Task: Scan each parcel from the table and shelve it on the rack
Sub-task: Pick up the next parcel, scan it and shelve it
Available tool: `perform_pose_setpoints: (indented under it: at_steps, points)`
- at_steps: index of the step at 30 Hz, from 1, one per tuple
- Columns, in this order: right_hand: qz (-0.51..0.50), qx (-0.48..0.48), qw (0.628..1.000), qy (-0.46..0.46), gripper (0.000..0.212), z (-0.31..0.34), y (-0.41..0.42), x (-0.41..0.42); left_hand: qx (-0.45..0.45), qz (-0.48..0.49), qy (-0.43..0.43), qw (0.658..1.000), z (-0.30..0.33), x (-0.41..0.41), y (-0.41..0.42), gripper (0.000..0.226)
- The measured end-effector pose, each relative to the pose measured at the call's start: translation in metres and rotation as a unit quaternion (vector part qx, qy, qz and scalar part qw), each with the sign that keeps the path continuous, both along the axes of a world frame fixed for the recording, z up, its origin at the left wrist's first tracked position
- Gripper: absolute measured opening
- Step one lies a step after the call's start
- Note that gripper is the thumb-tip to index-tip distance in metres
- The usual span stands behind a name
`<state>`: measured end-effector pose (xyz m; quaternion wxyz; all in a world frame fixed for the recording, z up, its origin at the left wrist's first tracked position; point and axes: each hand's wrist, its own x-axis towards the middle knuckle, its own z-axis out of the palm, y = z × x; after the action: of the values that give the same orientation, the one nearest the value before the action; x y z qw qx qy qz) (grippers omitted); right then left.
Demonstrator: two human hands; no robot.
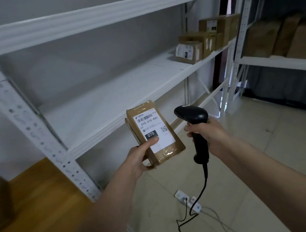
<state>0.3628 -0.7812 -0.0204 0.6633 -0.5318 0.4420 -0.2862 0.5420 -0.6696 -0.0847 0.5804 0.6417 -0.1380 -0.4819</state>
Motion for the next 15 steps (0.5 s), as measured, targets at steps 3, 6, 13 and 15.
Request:
perform_pose_setpoints:
  at_steps: [3, 6, 13, 15]
  points:
    - [-0.009, -0.002, 1.000, -0.013, 0.017, 0.010, -0.040, -0.005, -0.007, 0.022, 0.016, 1.000, 0.011, -0.003, -0.045, 0.077]
    - [-0.015, -0.003, 1.000, -0.028, 0.017, 0.017, -0.078, -0.001, -0.015, 0.034, 0.020, 0.999, 0.025, 0.001, -0.087, 0.072]
    - [-0.035, -0.003, 0.998, -0.060, 0.021, 0.029, -0.160, 0.023, -0.040, 0.012, -0.015, 0.999, 0.066, 0.033, -0.194, 0.060]
    - [-0.045, -0.008, 0.997, -0.067, 0.019, 0.033, -0.183, 0.034, -0.044, 0.008, -0.015, 0.999, 0.076, 0.048, -0.224, 0.058]
